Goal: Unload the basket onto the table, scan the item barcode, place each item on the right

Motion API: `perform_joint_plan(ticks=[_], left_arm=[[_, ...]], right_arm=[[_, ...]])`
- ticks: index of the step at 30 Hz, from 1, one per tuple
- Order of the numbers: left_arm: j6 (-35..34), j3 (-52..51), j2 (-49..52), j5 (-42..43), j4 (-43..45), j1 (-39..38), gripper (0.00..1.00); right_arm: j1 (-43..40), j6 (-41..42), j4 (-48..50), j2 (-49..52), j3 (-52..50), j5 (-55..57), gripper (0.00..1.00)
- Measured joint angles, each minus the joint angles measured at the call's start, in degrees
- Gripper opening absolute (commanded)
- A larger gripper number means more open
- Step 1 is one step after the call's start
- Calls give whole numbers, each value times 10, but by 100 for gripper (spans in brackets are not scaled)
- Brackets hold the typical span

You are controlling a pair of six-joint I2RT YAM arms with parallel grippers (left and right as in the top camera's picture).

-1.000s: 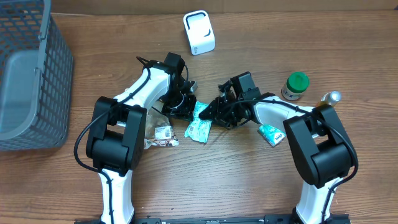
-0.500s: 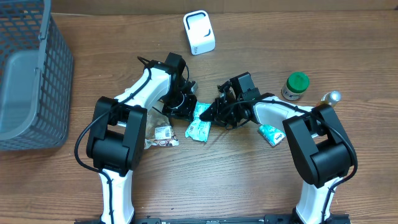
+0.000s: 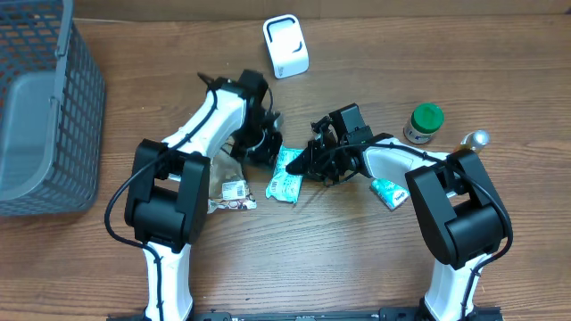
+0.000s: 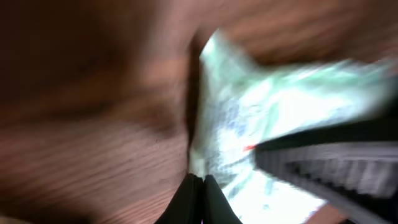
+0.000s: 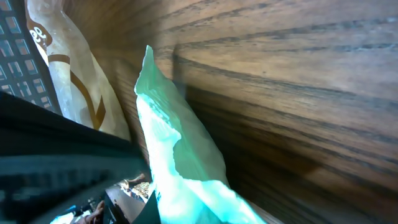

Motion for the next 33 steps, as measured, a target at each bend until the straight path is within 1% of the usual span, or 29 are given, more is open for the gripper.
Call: perform_joint_plan(ticks=[7,11,14,17,19,24,26,27,28,29,30,31,33], left_arm=[[11,183,-3,-54,-96,10,5],[8,258,-6,-115,-112,44,4],[-5,277,-7,-157,-114,82,4],[-13,278,-7,-181,-116,129,6],[-16,278,-7,-189,-116,157,9],[-29,278,-8,-200,-118,225,7],[-34,278,-8,-201,-118,240,8],[-35,278,-7,-201,-118,245,10],[-35,278,-7,-202,-118,247,35],[-37,278,-7,-202,-118,247,49],[-37,278,-7,-201,-120,247,92],[-39,278,-7,-201,-127,247,100],[-39,278,-7,-201,-131,247,100]], right_arm=[[0,0,0,0,0,0,4],[0,0,0,0,0,0,4],[0,0,0,0,0,0,4],[0,0,0,0,0,0,4],[0,0,0,0,0,0,4],[0,0,1,0,0,0,4],[0,0,1,0,0,1,4],[1,0,2,0,0,0,8],[1,0,2,0,0,0,10],[1,0,2,0,0,1,6],[1,0,3,0,0,1,4],[1,0,6,0,0,2,4],[-2,0,7,1,1,-9,4]])
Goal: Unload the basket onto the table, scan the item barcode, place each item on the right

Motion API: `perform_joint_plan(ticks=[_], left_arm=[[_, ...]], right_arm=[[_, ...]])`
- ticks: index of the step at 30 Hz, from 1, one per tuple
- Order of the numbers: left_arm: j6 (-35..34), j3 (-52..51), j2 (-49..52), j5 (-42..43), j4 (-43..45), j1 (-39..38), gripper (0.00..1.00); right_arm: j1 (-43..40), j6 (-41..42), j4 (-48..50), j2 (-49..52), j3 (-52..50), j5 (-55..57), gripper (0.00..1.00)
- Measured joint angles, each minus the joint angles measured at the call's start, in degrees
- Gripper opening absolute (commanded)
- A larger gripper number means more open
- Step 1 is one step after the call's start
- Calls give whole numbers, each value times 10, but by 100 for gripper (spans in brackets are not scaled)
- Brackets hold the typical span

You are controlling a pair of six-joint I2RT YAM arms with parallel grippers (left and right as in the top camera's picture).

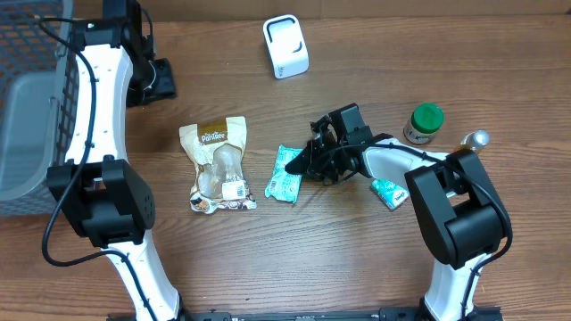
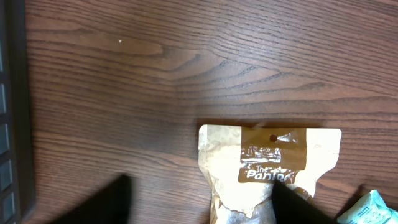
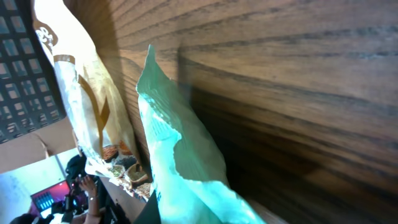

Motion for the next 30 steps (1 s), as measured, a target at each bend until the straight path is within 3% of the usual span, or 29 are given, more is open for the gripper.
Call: perform_joint_plan(ticks=[5,11,14,17,23,30], left_arm=[[0,0,0,0,0,0,100],[0,0,0,0,2,0,100],[0,0,0,0,1,0,100],[0,0,0,0,1,0,100],[0,0,0,0,1,0,100],[0,0,0,0,0,0,100]], right_arm=[[-6,-23,-73,1,71,-9,4],[-6,-100,-235,-1,325,22,4],[2,-160,-278,-2,457,108,4],[16,-210,-252,-6,511,191,4],[51,-364,-139,4,520,356,4],[62,-586,9,98,519,473,4]])
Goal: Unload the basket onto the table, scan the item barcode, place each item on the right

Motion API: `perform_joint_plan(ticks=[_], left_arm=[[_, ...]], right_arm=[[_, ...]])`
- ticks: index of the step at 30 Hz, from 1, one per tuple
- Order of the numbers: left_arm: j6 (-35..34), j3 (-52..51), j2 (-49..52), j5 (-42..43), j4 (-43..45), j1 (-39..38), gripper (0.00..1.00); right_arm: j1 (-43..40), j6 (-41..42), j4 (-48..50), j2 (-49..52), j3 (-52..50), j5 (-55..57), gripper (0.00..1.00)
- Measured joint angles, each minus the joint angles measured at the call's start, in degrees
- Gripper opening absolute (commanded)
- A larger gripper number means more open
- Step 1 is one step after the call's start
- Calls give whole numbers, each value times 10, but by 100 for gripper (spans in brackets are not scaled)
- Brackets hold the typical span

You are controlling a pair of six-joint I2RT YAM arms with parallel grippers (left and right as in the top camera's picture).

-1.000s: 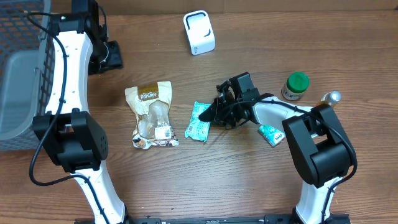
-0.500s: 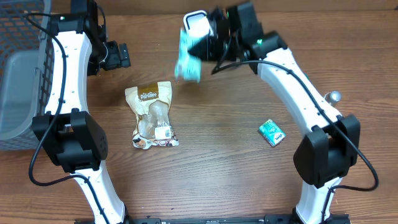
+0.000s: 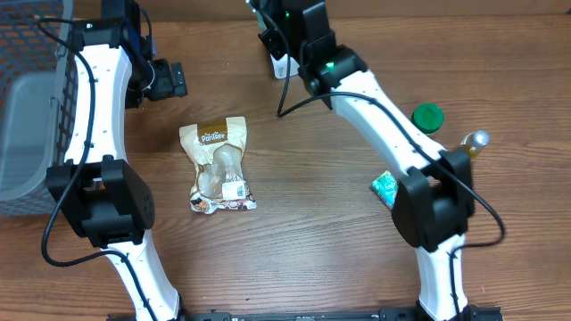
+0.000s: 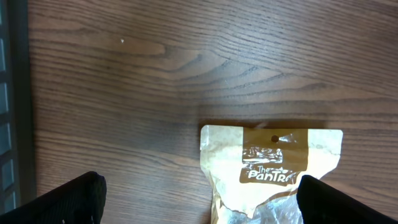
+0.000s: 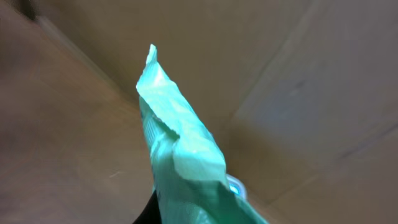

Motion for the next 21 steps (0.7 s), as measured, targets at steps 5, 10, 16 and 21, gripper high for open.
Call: perform_joint_plan(ticks=[5,10,16,21], left_arm=[[0,0,0,0,1,0,100],[0,0,0,0,1,0,100],[0,0,0,0,1,0,100],[0,0,0,0,1,0,100]], right_arm=[[0,-125,138,72,0,76,4],[0,-155,209,107,0,106,4],[-1,-166,226,134,0,130,4],[-2,-167,223,158,0,136,4]])
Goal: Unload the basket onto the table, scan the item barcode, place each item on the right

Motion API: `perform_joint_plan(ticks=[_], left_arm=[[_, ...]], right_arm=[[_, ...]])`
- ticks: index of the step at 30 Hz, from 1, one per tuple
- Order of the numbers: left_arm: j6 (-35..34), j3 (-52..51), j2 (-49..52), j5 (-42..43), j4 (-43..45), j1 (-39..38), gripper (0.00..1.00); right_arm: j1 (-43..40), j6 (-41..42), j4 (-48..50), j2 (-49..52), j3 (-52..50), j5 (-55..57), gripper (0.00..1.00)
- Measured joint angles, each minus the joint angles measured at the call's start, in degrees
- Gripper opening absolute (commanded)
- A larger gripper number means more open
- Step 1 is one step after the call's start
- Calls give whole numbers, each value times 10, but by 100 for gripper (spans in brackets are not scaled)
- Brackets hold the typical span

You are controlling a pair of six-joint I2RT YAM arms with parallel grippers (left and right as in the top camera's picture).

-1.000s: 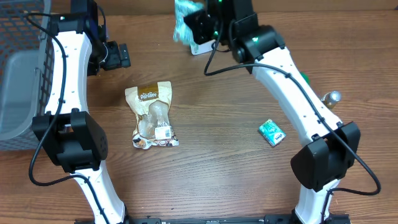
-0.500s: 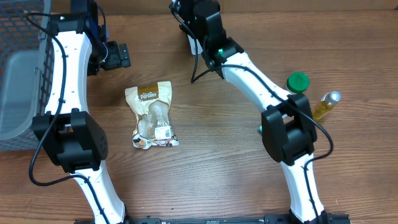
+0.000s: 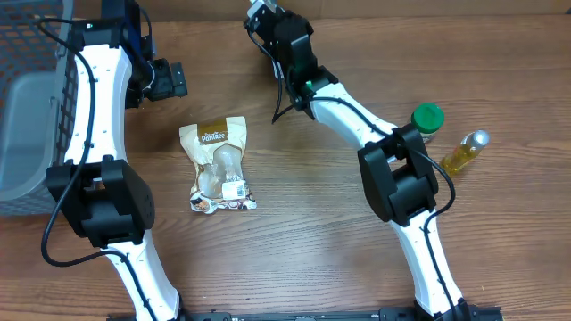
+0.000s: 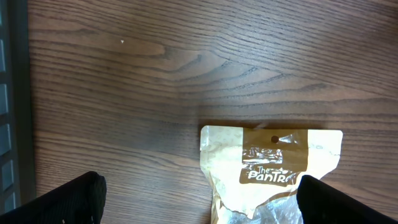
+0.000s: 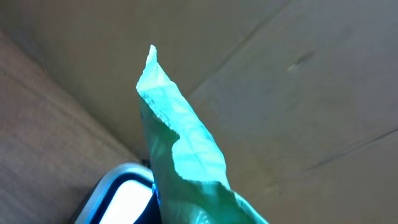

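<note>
My right gripper (image 3: 266, 21) is at the table's far edge, shut on a mint-green packet (image 5: 180, 149) held upright. In the right wrist view the scanner's lit white window (image 5: 121, 202) with its blue rim shows just left of the packet's lower part. From overhead the right arm covers the scanner. My left gripper (image 3: 168, 80) hangs open at the upper left, its two black fingers (image 4: 68, 199) spread wide, with nothing between them.
A tan snack pouch (image 3: 219, 165) lies left of centre, its top (image 4: 270, 158) below the left gripper. A grey wire basket (image 3: 40, 98) stands at the far left. A green-lidded jar (image 3: 426, 119) and a yellow bottle (image 3: 466, 152) stand at the right. A cardboard wall (image 5: 298, 74) rises behind the scanner.
My right gripper has shifted a little left and back with the green packet. The scanner's lit window now shows beside the packet in the right wrist view. The left arm has not moved.
Both grippers were at the green packet in the middle of the table. Then the left gripper was up at the far left, partly open and later wider, while the right still held the packet on the table. Then the right held it up at the scanner, now closer.
</note>
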Motion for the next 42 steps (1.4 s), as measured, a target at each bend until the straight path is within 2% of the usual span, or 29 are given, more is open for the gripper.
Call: perform_joint_plan(ticks=[16,19,22,28,32,36,42], left_arm=[[0,0,0,0,0,0,100],[0,0,0,0,0,0,100],[0,0,0,0,0,0,100],[0,0,0,-1,0,0,100],[0,0,0,0,0,0,100],[0,0,0,0,0,0,99],[0,0,0,0,0,0,99]], right_arm=[[2,-1,-24,9,0,8,4],[2,51,-28,4,0,23,4],[0,110,-82,-26,0,28,4],[-3,261,-411,-203,0,21,4],[-7,376,-681,-313,13,-19,4],[-7,463,-833,-320,8,-57,4],[-7,587,-916,-303,-70,-98,4]])
